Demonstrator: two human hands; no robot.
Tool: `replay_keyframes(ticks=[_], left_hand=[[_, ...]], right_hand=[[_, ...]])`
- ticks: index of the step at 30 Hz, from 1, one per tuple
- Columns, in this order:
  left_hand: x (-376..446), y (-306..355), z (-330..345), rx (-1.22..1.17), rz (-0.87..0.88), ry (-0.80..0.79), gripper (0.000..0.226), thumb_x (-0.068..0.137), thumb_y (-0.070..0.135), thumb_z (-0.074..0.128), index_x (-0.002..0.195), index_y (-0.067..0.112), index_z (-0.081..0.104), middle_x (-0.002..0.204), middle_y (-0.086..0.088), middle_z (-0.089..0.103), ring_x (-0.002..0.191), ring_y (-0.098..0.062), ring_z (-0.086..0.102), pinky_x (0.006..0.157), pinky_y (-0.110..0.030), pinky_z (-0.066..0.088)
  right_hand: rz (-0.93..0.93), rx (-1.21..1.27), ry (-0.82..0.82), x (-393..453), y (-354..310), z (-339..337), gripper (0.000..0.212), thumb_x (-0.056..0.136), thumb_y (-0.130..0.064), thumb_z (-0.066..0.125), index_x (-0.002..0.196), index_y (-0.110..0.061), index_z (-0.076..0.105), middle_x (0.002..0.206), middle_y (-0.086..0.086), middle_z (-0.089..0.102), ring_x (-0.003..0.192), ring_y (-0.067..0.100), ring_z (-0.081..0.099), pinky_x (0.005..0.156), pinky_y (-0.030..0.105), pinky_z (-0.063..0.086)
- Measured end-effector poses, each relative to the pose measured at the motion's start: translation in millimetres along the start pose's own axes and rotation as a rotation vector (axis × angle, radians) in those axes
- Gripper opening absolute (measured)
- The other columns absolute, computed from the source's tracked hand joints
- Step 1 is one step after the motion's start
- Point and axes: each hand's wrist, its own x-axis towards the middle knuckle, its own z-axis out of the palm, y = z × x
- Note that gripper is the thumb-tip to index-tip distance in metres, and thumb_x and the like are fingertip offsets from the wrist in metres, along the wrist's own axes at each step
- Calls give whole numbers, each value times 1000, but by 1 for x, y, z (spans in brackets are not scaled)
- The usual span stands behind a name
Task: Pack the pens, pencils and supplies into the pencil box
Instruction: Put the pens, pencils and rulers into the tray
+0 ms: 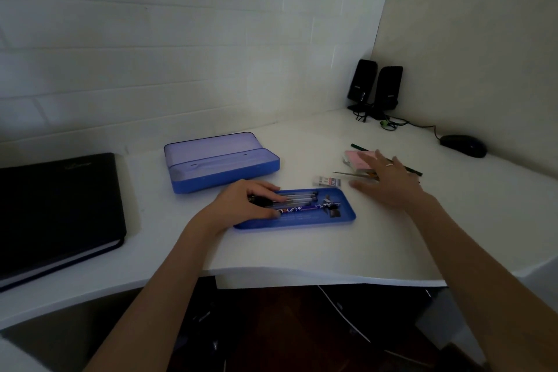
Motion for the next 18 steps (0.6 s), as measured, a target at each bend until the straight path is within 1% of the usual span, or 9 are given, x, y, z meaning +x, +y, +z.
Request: replay_keyframes(ticks=[2,3,5,7,11,14,18], left_hand=[[1,0,-1,6,0,-1,34,69,25,79,91,48,69,116,18,61,113,1,52,102,-25,37],[1,0,0,7,-1,-3,34,69,25,79,92,47,69,117,18,61,112,1,52,102,-25,37],[2,-2,0,3,5,-4,33,68,25,80,92,46,70,118,16,62,112,1,53,104,-26,38],[1,-3,0,-4,6,2,33,68,25,80,92,45,71,118,15,63,112,0,54,104,-28,39],[2,-3,0,-10,-7,13,32,67,25,80,95,39,72,117,16,63,112,-1,54,105,-31,40],[2,-4,0,-14,-5,15,33,67,25,80,96,38,72,117,15,64,112,-2,54,105,-33,41],[2,-3,0,-8,-8,11,34,69,23,80,100,33,72,118,13,63,112,-2,54,105,-29,40]], right_hand=[[-19,-51,32,7,1,1,69,78,-73,36,139,-42,27,150,1,34,131,33,37,106,58,31],[-30,-83,58,8,0,1,63,83,-68,37,138,-38,32,147,4,39,126,34,41,104,55,35],[-76,-151,107,8,-3,4,52,91,-53,39,138,-30,36,141,10,42,121,36,42,102,52,37],[-131,-239,129,6,-10,5,47,95,-41,37,140,-25,35,138,15,42,121,36,41,101,51,37],[-171,-330,138,3,-17,5,44,98,-27,35,142,-21,31,139,17,42,122,35,43,100,50,36],[-187,-380,229,4,-18,2,39,95,-12,39,133,-12,39,133,16,48,117,32,48,96,47,40],[-126,-339,247,6,-20,2,27,93,-8,41,120,-7,46,121,15,56,106,30,55,89,42,44]])
